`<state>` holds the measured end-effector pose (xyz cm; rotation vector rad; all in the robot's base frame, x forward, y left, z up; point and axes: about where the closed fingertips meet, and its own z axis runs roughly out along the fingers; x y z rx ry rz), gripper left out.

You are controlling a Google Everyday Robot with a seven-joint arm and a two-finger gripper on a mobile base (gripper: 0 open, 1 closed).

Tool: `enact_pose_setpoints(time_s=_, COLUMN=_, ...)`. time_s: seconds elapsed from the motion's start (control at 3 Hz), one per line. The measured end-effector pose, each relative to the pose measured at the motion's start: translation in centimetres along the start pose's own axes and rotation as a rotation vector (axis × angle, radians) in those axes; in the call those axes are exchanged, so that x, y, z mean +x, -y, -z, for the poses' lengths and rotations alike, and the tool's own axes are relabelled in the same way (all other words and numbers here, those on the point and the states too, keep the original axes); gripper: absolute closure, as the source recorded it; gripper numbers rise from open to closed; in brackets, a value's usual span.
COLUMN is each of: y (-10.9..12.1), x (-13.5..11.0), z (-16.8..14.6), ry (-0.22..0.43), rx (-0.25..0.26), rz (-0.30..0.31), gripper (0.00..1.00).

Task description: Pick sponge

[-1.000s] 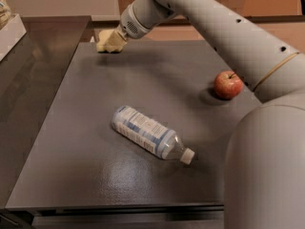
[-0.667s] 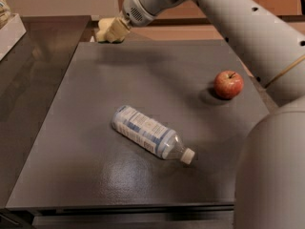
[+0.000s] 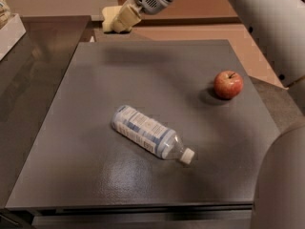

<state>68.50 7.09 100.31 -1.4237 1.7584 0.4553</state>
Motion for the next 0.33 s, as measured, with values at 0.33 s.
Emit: enact_pose_setpoints(time_s=0.33, y=-0.04, x=0.05, z=0.01, ry=0.000, rx=-0.002, rz=0.001, gripper=1.00)
